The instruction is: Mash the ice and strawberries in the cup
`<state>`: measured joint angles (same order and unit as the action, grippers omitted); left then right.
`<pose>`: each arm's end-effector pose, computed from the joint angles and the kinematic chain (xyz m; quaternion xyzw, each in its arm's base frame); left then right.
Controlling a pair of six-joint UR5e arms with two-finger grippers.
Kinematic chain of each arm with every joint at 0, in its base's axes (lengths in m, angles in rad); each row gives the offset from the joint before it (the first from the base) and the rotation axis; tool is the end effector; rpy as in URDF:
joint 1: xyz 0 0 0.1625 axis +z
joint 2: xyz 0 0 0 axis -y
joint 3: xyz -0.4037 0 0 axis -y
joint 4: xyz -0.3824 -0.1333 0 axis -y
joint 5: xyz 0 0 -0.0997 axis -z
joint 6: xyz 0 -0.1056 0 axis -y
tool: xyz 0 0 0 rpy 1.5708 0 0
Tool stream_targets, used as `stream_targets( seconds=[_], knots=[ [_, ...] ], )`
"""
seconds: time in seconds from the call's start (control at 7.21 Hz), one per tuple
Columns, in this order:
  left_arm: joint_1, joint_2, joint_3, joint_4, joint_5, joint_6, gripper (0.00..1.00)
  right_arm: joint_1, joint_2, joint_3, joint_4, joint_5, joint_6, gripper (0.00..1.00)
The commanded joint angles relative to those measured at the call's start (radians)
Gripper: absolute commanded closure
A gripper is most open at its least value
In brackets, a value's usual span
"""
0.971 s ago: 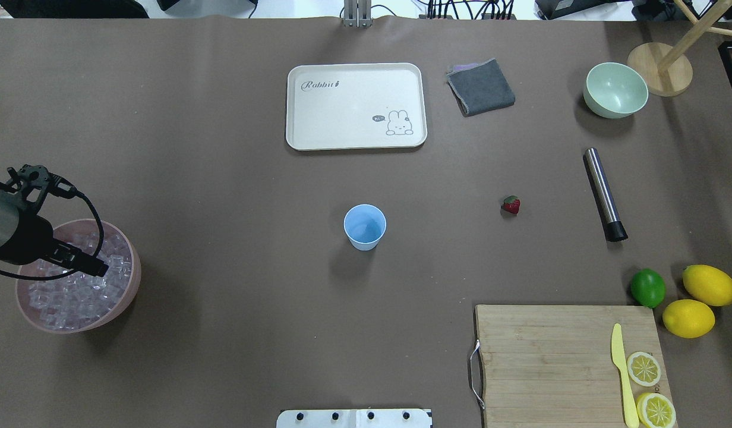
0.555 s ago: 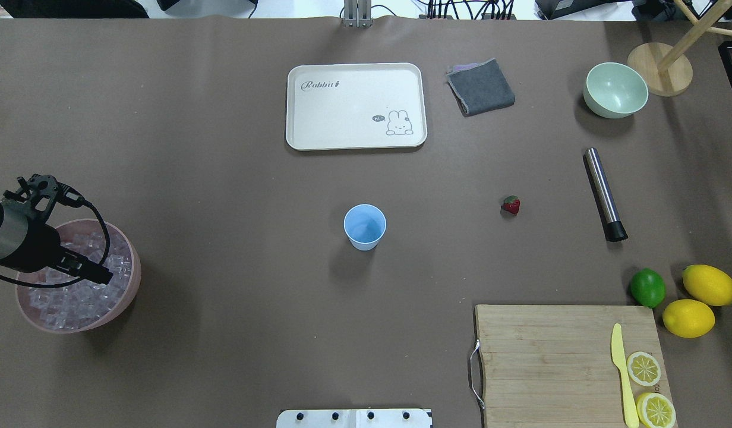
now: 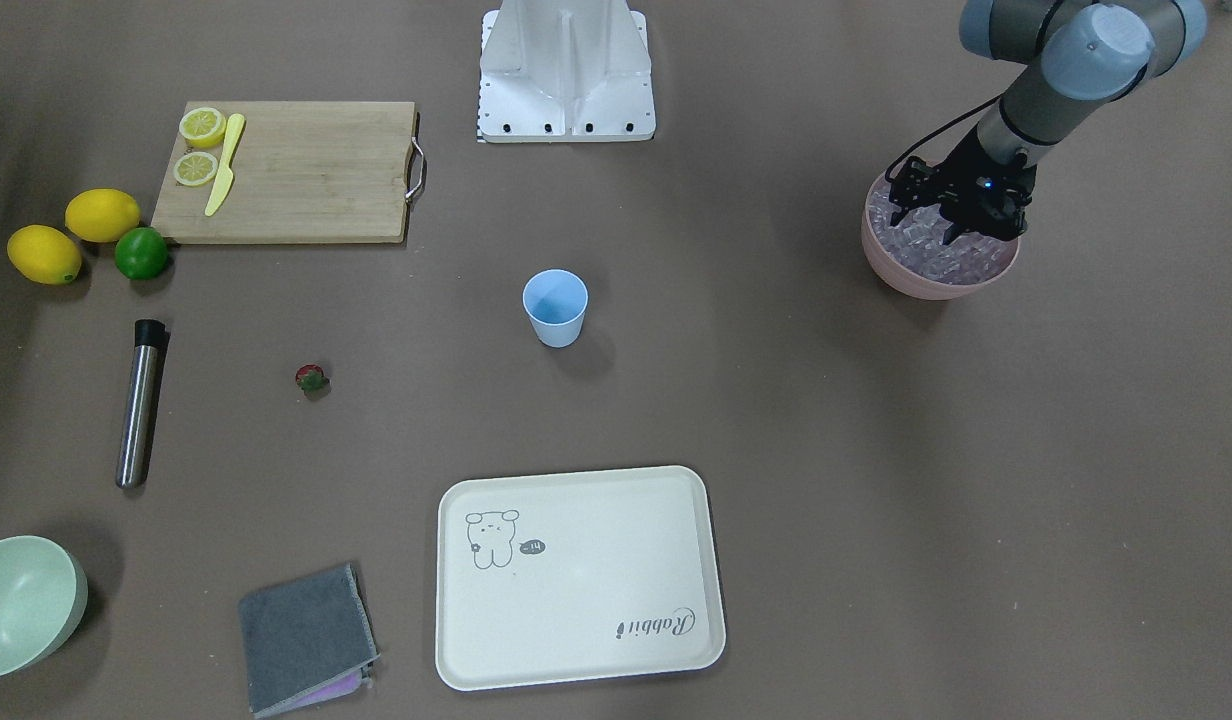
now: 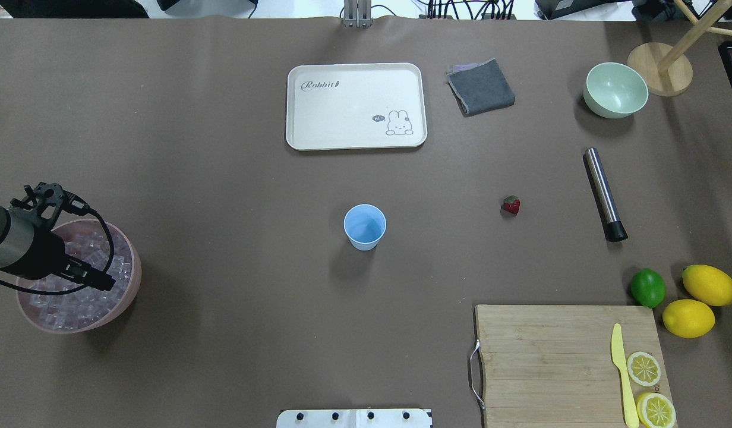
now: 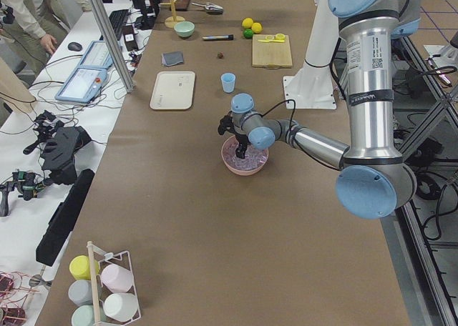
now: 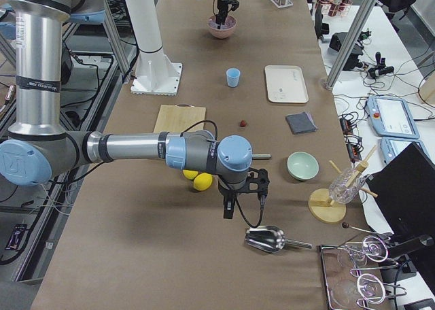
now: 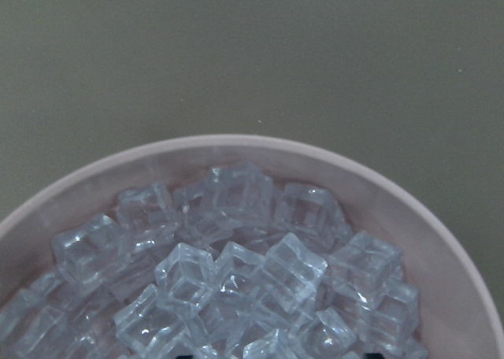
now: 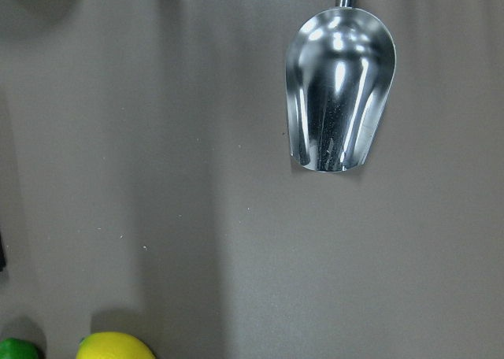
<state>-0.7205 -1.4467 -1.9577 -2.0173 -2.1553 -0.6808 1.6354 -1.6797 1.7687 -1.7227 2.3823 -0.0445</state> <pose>0.2904 -0.3548 0.4656 0.0525 0.4252 0.1757 0.8863 0.0845 -0.4274 0.6086 -0.0073 -0.3955 0.0216 0.9182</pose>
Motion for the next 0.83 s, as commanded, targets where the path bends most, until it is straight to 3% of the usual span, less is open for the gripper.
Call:
stream_targets(
  seconds=[0.0, 0.28, 0.55, 0.69],
  knots=[
    [0.004, 0.002, 0.016, -0.018, 0.0, 0.0, 0.41, 0.0, 0.0, 0.0, 0.0, 0.0, 0.0, 0.0],
    [0.004, 0.002, 0.022, -0.029, 0.0, -0.002, 0.57, 0.0, 0.0, 0.001, 0.0, 0.0, 0.002, 0.0],
    [0.0, 0.015, 0.007, -0.032, -0.001, -0.003, 0.92, 0.0, 0.0, 0.008, 0.002, 0.0, 0.032, 0.0],
    [-0.011, 0.019, -0.003, -0.032, -0.005, -0.003, 1.0, 0.0, 0.003, 0.014, 0.002, 0.002, 0.053, 0.0]
  ],
)
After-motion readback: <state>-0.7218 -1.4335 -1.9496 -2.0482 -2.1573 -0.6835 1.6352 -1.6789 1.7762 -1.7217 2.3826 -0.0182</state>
